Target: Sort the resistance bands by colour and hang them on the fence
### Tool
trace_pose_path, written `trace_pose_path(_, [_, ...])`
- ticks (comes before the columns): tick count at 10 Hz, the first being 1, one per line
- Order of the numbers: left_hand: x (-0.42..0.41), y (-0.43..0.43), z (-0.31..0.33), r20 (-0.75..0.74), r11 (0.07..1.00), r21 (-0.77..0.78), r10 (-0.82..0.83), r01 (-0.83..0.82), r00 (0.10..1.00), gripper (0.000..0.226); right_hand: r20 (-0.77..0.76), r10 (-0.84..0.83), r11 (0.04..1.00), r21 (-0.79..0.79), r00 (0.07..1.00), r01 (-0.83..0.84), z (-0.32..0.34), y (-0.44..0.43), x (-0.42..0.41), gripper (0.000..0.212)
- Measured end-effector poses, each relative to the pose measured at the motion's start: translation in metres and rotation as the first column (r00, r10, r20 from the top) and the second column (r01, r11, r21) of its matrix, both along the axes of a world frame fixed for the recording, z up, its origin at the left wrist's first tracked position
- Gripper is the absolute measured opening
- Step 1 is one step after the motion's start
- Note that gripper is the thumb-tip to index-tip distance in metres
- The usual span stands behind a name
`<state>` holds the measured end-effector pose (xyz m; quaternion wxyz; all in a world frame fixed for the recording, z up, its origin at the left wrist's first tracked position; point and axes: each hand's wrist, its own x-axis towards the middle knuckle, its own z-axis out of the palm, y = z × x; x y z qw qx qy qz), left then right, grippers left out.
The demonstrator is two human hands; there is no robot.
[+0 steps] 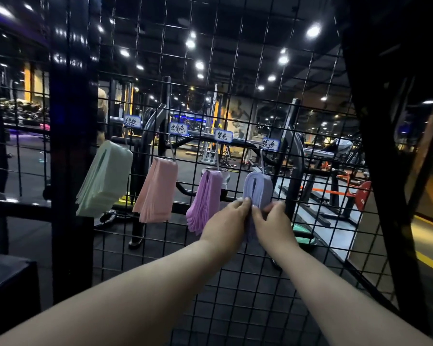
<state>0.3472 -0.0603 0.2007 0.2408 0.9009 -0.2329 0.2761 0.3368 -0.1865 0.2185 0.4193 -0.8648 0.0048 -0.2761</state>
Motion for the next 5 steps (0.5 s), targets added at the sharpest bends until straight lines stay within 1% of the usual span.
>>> trace_pose_path(1, [-0.012, 0.006, -0.024, 0.000, 0.999, 0.034, -0.030, 0.030, 1.000, 0.053, -0.027, 0.008, 1.000, 0.009, 1.000, -0.008, -0.012, -0.003, -0.008, 0.030])
trace_pose_path(2, [-0.027, 0.015, -0.047, -0.076, 0.994, 0.110, -0.008, 0.016, 0.997, 0.030, -0.084, 0.007, 1.000, -0.014, 0.996, -0.008, -0.028, -0.008, -0.017, 0.030])
trace_pose_path(3, [-0.048, 0.026, -0.063, -0.244, 0.967, 0.256, 0.070, -0.006, 0.967, 0.015, -0.181, 0.015, 0.998, -0.061, 0.983, -0.026, -0.045, -0.013, -0.029, 0.028])
trace_pose_path(4, [-0.065, 0.033, -0.073, -0.422, 0.951, 0.305, 0.093, 0.044, 0.902, 0.026, -0.259, 0.029, 0.997, -0.065, 0.966, -0.047, -0.058, -0.019, -0.044, 0.022])
trace_pose_path(5, [-0.086, 0.041, -0.097, -0.599, 0.908, 0.400, 0.159, 0.121, 0.785, 0.033, -0.459, -0.001, 0.992, -0.109, 0.888, -0.056, -0.093, -0.024, -0.059, 0.021])
